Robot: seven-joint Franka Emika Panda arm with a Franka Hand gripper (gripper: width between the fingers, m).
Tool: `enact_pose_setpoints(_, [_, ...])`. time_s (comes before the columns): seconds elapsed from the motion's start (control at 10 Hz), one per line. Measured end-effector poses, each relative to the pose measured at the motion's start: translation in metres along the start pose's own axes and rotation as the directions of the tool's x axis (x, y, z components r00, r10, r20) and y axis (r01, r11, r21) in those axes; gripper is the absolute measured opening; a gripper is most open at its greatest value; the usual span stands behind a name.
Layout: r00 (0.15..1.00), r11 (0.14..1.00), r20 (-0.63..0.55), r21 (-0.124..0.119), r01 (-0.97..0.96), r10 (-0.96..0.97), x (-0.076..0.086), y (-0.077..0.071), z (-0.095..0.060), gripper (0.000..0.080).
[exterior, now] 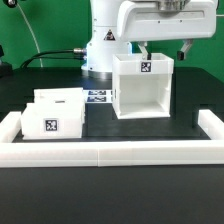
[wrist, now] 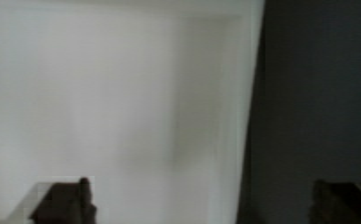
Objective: Assemble drawer
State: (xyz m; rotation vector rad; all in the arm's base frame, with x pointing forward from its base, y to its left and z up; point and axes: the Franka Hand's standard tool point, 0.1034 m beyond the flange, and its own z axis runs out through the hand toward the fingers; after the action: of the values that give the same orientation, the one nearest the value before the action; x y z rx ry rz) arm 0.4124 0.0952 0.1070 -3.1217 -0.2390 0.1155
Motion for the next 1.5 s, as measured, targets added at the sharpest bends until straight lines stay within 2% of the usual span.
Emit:
enact_pose_setpoints(0.1, [1.000,1.000,0.002,0.000,0.003,-0.003,0.000,-0.001,0.001,0.0496])
enact_pose_setpoints(0.3, [1.000,1.000,0.002,0.000,0.003,-0.003,0.000,-0.001,0.001,0.0222])
enact_pose_setpoints(0.4, [1.000,1.000,0.002,0.000,0.003,-0.003,0.000,-0.001,0.001,0.0222])
enact_pose_setpoints(0.5, [1.000,1.000,0.002,0.000,0.003,-0.003,0.000,-0.001,0.001,0.0054])
enact_pose_setpoints(1.2, [1.000,1.000,0.002,0.000,0.004,-0.004,0.000,-0.001,0.001,0.0036])
enact_pose_setpoints(1.3, [1.000,1.000,-0.001,0.000,0.004,-0.004,0.003,0.000,0.001,0.0037])
enact_pose_setpoints(1.5, [1.000,1.000,-0.024,0.009,-0.007,0.007,0.029,0.002,-0.001,0.0037])
